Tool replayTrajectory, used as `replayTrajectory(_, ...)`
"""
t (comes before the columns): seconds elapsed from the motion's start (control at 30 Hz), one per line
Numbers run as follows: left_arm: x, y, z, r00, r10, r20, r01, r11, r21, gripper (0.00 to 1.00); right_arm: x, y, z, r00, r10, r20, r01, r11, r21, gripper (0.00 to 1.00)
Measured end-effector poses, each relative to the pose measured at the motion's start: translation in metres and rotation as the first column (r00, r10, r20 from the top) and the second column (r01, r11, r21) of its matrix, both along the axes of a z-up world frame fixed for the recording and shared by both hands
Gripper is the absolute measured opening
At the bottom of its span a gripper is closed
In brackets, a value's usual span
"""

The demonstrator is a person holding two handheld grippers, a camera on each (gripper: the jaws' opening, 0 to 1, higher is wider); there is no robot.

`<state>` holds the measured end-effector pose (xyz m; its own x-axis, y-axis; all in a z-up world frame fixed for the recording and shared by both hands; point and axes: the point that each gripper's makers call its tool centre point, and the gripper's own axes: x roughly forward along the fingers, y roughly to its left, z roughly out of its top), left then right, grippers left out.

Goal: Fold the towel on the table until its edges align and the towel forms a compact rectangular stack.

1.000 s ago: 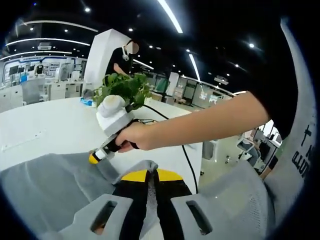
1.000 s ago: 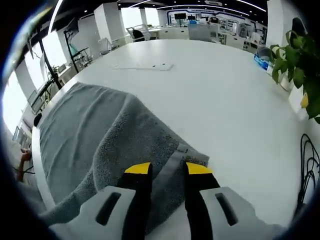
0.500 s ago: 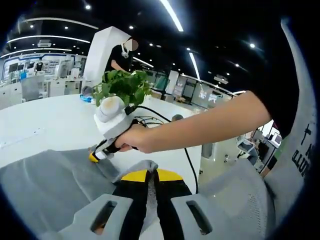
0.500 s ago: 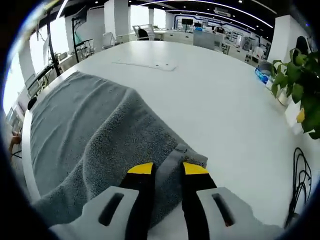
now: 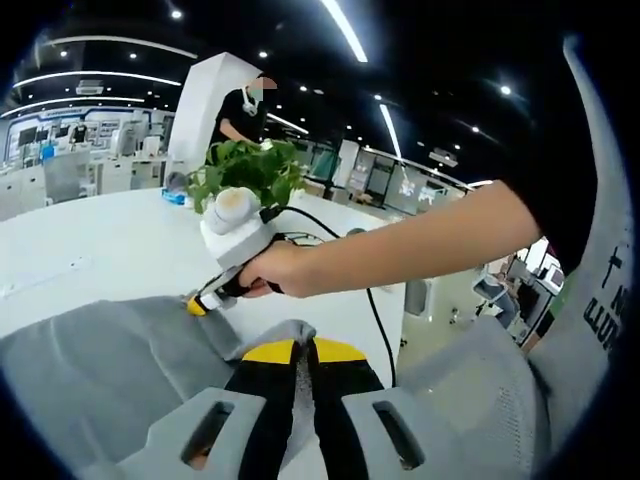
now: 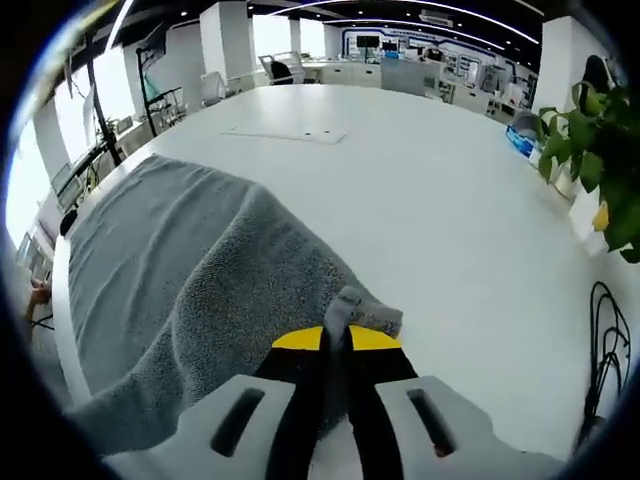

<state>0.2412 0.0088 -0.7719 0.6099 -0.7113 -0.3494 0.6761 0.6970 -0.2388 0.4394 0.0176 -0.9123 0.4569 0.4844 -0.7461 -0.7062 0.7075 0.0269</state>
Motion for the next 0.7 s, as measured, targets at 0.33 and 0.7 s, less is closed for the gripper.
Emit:
replayTrajectory(0.33,-0.001,-0.002,0.006,1.000,-0.008,0.014,0.008,1.000,-0.001,0.05,0.007,-0.009,0.020,0.998,-0.053,0.016,0.053,0.998,0.040,0.02)
replayTrajectory(0.7,-0.006,0.009,0.020,0.999,0.024,0.045,-0.023,1.000,-0.004,0.05,0.015,0.011,0.063,0.994,-0.103,0.046,0.093,0.980,0.173,0.01)
